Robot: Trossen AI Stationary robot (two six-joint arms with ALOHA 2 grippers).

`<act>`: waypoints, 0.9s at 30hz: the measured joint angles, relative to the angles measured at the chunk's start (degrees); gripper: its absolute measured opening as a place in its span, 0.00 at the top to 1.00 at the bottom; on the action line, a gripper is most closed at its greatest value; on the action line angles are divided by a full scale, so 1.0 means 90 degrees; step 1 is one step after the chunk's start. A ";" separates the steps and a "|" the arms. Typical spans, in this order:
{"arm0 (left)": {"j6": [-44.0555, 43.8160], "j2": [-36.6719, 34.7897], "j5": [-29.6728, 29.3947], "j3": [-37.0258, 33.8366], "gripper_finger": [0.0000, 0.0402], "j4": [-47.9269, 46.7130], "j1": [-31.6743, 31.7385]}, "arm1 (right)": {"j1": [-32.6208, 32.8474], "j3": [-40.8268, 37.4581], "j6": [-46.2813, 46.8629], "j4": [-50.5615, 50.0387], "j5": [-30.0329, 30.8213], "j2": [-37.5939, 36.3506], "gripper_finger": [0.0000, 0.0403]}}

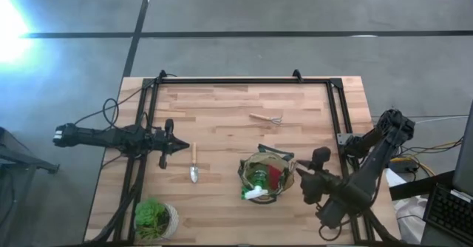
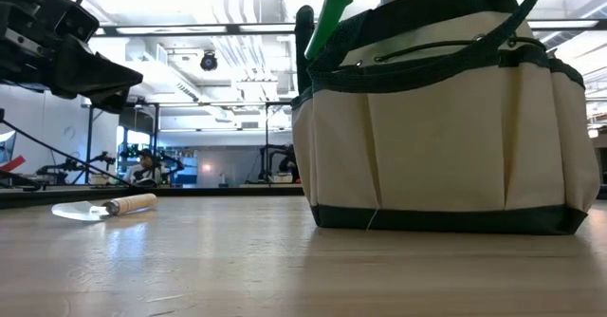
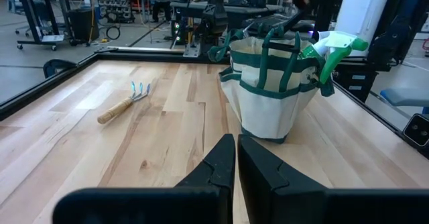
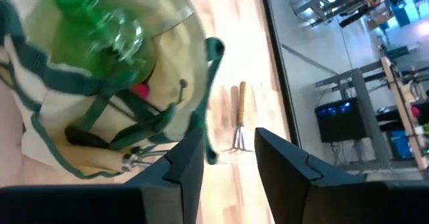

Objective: Pick & Place Garden tools in Gardening bag
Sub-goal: Put the hand rake into the gardening bag

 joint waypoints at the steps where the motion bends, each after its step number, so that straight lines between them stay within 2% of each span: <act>1: 0.0002 -0.0002 0.0000 0.0000 0.94 -0.0001 0.0002 | -0.0005 0.0114 0.0094 -0.0136 -0.0001 -0.0045 0.70; 6: 0.0001 0.0000 0.0000 0.0000 0.94 0.0004 0.0000 | -0.0296 0.0267 0.0166 -0.0417 -0.0116 -0.0631 0.72; 11: 0.0002 -0.0002 -0.0002 0.0000 0.94 0.0006 0.0000 | -0.1044 0.0037 0.0009 -0.0406 -0.0479 -0.1658 0.75; 14: 0.0000 -0.0001 -0.0002 0.0000 0.94 0.0006 0.0001 | -0.1609 -0.0084 -0.0438 -0.0220 -0.0522 -0.2283 0.76; 17: 0.0002 -0.0002 -0.0002 0.0000 0.94 0.0006 0.0002 | -0.2252 -0.0141 -0.1327 0.0395 -0.0735 -0.2785 0.78; 19: 0.0000 -0.0002 -0.0002 0.0000 0.94 0.0009 0.0002 | -0.2714 -0.0191 -0.2205 0.1039 -0.1242 -0.3045 0.79; 23: 0.0000 -0.0002 0.0000 0.0000 0.94 0.0009 0.0001 | -0.3601 -0.0382 -0.3980 0.2393 -0.2803 -0.3360 0.81; 25: 0.0000 -0.0002 0.0000 0.0000 0.94 0.0009 0.0002 | -0.3997 -0.0434 -0.4626 0.2771 -0.3550 -0.3401 0.82; 27: 0.0001 -0.0001 0.0000 0.0000 0.94 0.0009 0.0001 | -0.4361 -0.0436 -0.4957 0.2950 -0.3993 -0.3397 0.82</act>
